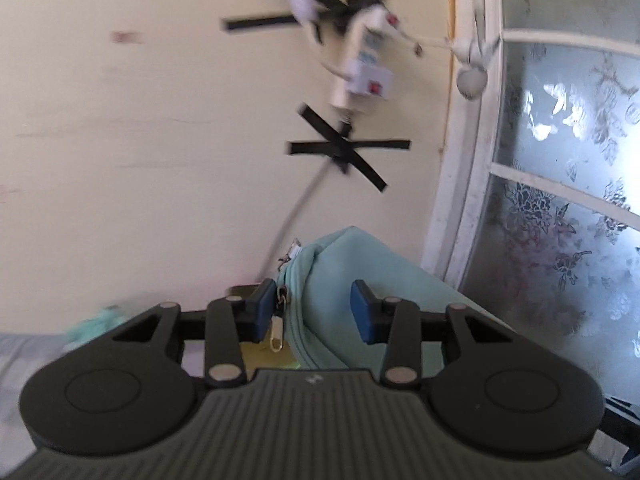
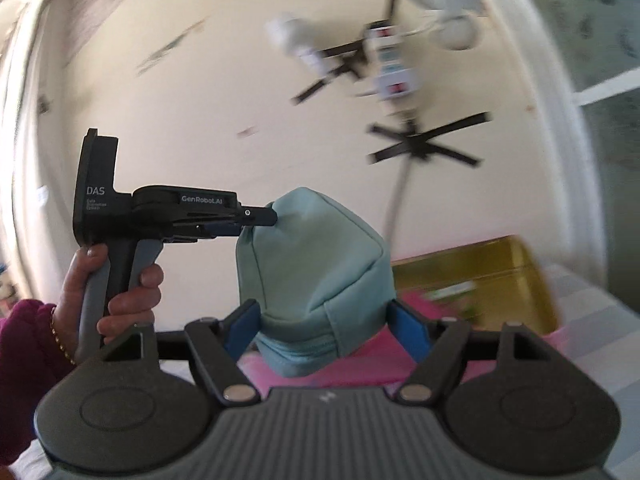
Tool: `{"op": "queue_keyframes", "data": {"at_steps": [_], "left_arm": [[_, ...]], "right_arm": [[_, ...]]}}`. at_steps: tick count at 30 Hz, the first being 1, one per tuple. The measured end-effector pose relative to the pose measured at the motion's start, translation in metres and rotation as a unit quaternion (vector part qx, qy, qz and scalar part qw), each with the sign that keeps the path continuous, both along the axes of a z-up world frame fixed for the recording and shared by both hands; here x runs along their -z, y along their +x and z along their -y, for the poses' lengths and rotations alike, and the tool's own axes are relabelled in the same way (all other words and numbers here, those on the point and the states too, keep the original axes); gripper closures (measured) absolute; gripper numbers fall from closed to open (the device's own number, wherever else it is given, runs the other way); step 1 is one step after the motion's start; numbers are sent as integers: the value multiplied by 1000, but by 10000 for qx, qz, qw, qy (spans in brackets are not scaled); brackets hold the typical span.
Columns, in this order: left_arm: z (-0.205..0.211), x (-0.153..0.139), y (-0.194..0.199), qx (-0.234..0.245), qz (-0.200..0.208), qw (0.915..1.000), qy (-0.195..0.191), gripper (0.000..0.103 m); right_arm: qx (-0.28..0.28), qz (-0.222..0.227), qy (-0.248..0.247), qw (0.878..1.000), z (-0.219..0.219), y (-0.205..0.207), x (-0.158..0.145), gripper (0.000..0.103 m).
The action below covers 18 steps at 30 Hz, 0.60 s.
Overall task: Organize objects
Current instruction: 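Grasp the pencil case with the left gripper and lift it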
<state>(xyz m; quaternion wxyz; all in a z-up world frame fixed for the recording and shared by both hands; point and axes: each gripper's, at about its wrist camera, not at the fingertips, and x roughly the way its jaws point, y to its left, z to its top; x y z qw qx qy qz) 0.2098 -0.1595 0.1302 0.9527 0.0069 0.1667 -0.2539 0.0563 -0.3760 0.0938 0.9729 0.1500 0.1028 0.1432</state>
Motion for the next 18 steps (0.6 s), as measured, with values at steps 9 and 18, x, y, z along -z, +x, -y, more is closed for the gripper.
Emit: {"op": "queue_keyframes", "data": {"at_steps": [9, 18], "left_arm": [[75, 33, 72, -207, -520, 9972, 505, 42], [43, 33, 8, -362, -497, 9961, 637, 42]], "right_arm": [[772, -259, -235, 9964, 11, 68, 15, 24], [840, -71, 198, 9962, 16, 41, 17, 24]]}}
